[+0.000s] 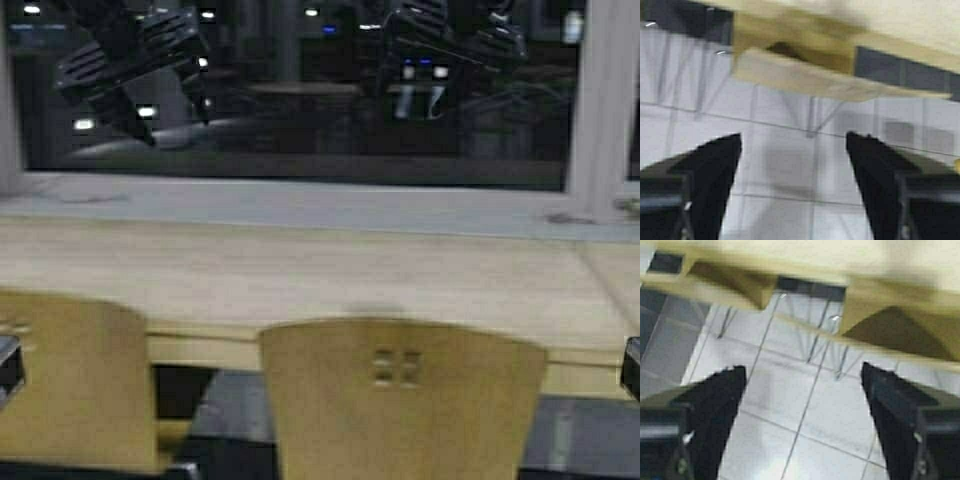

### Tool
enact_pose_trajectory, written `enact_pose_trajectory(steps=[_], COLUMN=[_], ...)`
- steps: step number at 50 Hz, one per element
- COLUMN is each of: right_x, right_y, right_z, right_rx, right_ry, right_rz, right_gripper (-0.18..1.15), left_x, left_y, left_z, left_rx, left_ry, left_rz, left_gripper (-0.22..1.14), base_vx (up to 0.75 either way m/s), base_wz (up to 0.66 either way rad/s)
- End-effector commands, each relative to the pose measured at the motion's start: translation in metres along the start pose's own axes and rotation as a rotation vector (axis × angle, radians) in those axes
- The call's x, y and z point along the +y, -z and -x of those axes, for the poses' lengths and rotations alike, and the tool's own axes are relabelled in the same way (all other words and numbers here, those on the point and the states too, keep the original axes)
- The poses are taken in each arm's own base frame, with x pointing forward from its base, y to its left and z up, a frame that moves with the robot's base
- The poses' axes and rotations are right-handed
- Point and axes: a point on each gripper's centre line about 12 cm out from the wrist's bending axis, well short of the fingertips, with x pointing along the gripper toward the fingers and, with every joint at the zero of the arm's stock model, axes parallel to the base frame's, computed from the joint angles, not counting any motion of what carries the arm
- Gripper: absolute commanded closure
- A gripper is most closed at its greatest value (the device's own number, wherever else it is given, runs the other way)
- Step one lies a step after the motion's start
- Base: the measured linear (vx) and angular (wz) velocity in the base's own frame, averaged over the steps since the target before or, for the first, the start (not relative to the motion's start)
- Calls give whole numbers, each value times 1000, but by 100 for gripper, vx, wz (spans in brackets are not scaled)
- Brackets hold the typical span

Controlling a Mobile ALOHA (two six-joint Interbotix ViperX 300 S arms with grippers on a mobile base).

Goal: Push the chairs under the table

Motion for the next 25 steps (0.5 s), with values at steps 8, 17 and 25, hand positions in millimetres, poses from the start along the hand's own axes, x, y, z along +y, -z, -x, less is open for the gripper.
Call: enact_pose_trajectory(steps=[8,17,25], right_x=[18,12,7], right_y=[11,17,15], right_z=[48,66,66], right_rx=[-70,-96,-100], right_ry=[-55,-47,-20], right_rz=[49,74,135], right_gripper=[-3,-3,-3], left_x=[10,13,13], left_y=[30,43,48], left_z=[42,62,65], left_rx=[7,-4,19], left_ry=[-14,0,2], left_rz=[-137,-138,-133], left_gripper=[-4,-4,-4], base_vx=[-31,-32,-32], base_wz=[26,14,11])
